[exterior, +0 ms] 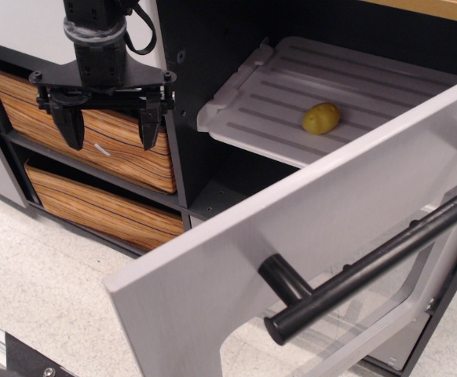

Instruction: Close oven

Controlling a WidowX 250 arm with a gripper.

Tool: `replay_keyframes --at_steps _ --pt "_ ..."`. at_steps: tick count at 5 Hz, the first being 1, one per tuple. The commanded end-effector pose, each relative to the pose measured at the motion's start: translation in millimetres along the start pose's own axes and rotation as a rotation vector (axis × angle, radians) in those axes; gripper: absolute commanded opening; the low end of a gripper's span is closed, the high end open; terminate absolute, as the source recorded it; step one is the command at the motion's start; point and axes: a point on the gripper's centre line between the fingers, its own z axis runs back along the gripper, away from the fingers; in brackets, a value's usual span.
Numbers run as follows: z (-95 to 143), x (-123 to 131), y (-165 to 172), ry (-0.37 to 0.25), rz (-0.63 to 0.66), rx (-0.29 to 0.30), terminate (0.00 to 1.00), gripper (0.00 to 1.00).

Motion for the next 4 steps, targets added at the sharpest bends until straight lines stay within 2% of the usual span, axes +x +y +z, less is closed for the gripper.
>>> replay_keyframes --at_steps 1,2,3,4 --pt "0.0 0.0 0.0 0.000 0.000 0.000 0.00 1.00" --pt "23.6 -20.2 -22.4 -0.050 0.112 -0.051 0.00 1.00" --pt "58.1 -35.9 -48.2 -0.037 0.176 -0.126 0.00 1.00" --pt "92.6 -45.2 -72.1 -0.013 0.280 -0.159 0.00 1.00"
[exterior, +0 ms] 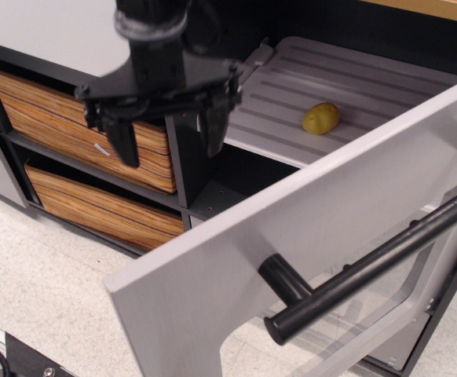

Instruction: Close oven

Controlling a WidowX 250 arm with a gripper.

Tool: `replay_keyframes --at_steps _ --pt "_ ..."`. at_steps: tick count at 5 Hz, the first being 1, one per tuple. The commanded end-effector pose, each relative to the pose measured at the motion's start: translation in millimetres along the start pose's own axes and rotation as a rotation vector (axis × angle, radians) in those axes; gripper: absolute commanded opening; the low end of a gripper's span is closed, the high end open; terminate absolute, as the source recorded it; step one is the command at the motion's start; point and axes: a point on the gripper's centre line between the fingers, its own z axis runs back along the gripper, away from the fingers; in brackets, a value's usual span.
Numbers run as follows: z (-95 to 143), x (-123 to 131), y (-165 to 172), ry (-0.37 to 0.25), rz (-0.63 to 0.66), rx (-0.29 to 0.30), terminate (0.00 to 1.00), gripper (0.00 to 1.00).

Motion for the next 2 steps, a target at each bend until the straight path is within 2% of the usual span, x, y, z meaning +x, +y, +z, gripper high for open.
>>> replay_keyframes --at_steps 1,2 --pt "61.2 -16.0 -44.3 0.075 0.160 -0.092 0.00 1.00" --pt "80.3 -33.5 -58.5 0.132 0.171 -0.116 0.00 1.00"
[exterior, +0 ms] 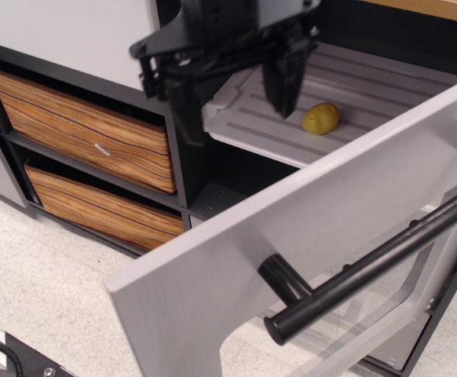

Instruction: Close oven

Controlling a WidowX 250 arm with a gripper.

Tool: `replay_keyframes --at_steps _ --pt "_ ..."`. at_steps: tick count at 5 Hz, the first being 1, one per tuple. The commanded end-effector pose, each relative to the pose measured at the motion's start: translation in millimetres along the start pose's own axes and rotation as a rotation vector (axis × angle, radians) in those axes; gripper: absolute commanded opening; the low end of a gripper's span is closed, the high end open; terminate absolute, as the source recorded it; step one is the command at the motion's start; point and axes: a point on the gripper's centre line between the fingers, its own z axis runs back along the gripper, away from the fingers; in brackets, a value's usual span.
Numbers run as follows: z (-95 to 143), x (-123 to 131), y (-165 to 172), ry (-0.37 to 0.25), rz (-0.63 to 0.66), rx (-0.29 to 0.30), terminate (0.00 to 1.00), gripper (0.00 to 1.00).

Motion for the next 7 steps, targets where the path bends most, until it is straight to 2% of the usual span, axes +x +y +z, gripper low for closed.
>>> replay_keyframes --at_steps 1,2,3,4,6,7 --pt "49.3 -24.8 -28.9 0.095 0.061 -0.067 0.00 1.00" --pt "66.2 -39.9 -34.2 0.152 0.064 -0.074 0.00 1.00" --pt "70.5 -50.5 -37.8 0.200 0.113 -0.050 0.00 1.00" --pt "64.2 -65.9 -44.2 0.249 0.172 -0.031 0.00 1.00" --pt "44.7 -102.5 -50.4 0.245 0.155 -0.045 0.00 1.00" --pt "24.5 -120.2 -53.0 0.238 0.115 -0.041 0.00 1.00"
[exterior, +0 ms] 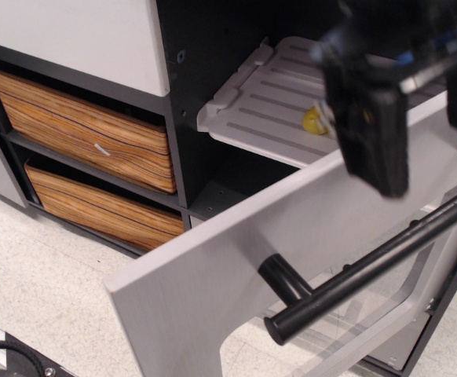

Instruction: Close oven

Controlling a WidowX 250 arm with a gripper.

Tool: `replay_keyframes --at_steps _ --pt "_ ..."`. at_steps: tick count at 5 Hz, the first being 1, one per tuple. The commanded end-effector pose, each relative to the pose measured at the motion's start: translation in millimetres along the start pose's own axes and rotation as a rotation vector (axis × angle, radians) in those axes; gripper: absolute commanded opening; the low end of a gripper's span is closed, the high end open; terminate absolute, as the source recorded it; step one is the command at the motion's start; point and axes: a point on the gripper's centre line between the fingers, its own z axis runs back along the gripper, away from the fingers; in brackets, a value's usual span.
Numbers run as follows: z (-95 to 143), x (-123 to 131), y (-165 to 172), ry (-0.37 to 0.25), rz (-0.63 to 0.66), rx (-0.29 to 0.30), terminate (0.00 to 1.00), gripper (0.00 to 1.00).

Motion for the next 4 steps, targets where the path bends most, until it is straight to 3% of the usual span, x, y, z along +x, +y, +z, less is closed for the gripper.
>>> replay_keyframes --at_steps 1,3,4 --pt "-32.1 -2.9 -9.3 -0.057 -0.015 -0.012 0.00 1.00" --pt "-44.7 32.7 -9.3 -0.125 0.080 -0.001 0.00 1.00" --pt "-30.0 53.9 -10.6 -0.199 0.112 -0.058 0.00 1.00"
